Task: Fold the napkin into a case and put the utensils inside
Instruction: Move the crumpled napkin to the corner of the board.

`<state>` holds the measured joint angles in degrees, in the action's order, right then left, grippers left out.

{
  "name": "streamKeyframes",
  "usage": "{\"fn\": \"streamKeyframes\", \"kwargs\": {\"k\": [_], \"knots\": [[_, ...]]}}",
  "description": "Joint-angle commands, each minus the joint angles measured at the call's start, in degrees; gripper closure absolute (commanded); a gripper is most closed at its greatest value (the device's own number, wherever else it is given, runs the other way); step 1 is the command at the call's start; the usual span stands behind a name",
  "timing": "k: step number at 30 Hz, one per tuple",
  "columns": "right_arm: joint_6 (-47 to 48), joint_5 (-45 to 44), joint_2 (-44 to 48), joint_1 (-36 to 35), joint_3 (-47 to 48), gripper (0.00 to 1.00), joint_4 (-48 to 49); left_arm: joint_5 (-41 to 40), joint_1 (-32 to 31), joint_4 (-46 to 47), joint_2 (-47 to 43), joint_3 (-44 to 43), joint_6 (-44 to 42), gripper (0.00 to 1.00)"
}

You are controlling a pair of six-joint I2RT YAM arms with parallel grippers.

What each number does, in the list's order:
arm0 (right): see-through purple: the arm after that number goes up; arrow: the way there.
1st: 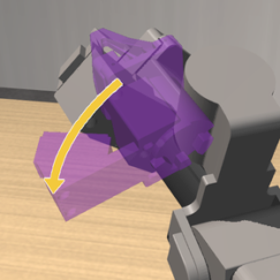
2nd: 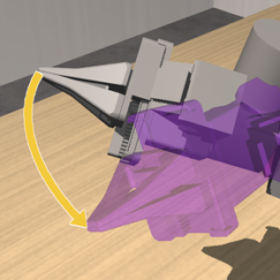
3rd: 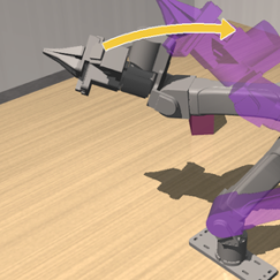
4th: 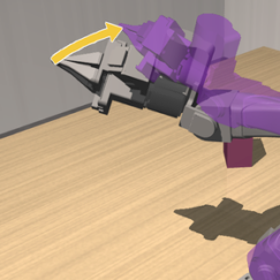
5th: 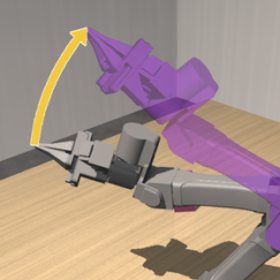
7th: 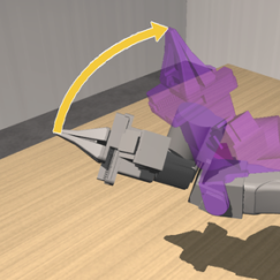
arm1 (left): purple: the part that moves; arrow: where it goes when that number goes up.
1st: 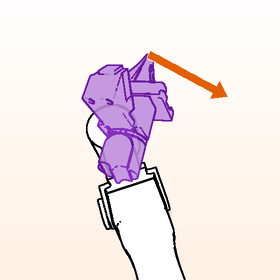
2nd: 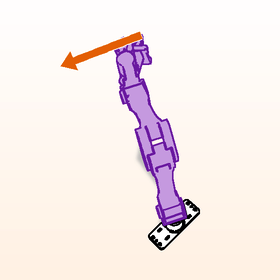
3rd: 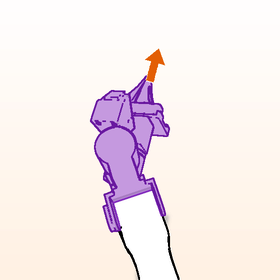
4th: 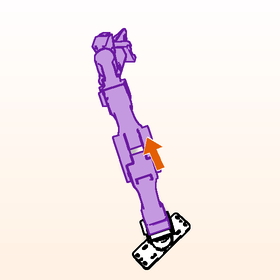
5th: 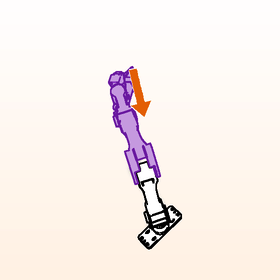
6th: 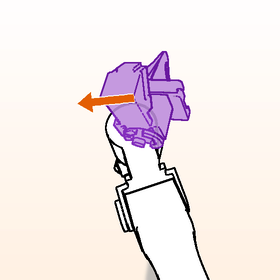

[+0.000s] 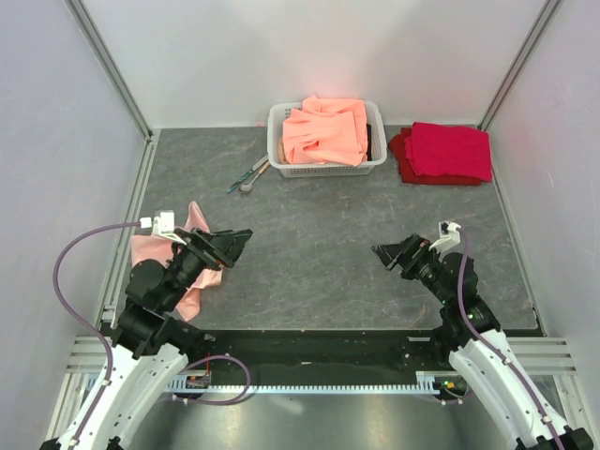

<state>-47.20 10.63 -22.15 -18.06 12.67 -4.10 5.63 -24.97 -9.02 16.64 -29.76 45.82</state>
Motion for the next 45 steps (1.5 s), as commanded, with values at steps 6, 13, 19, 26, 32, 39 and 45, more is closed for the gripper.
{"fn": "streamKeyframes", "kwargs": {"k": [6,13,19,26,32,39,45], "knots": [[4.75,-1.06,-6.84,0.22,9.38,0.02,-6.09,-10.54,0.19,-22.24,15.46,-9.86,-5.74,0.00],[12.38,5.96,-16.16,0.22,15.98,0.02,-10.05,-13.54,4.40,-34.32,45.10,-31.55,-13.73,0.00],[14.24,10.02,-21.35,0.22,19.67,0.02,-10.05,-12.29,8.00,-32.99,59.63,-41.85,-24.64,0.04],[14.94,11.95,-22.58,0.22,20.73,0.02,-10.23,-24.41,15.12,-43.01,59.48,-35.65,-4.90,0.00],[16.70,13.89,-24.86,0.22,21.26,0.02,-10.32,-30.69,16.09,-43.11,57.62,-26.67,3.31,0.03],[17.58,14.77,-26.19,0.22,21.96,0.02,-10.40,-10.48,11.99,-35.99,62.82,-26.94,-4.44,0.98],[19.86,12.40,-27.68,0.22,23.36,0.02,-11.89,-11.78,-27.11,-22.74,52.44,-17.56,20.24,0.98]]}}
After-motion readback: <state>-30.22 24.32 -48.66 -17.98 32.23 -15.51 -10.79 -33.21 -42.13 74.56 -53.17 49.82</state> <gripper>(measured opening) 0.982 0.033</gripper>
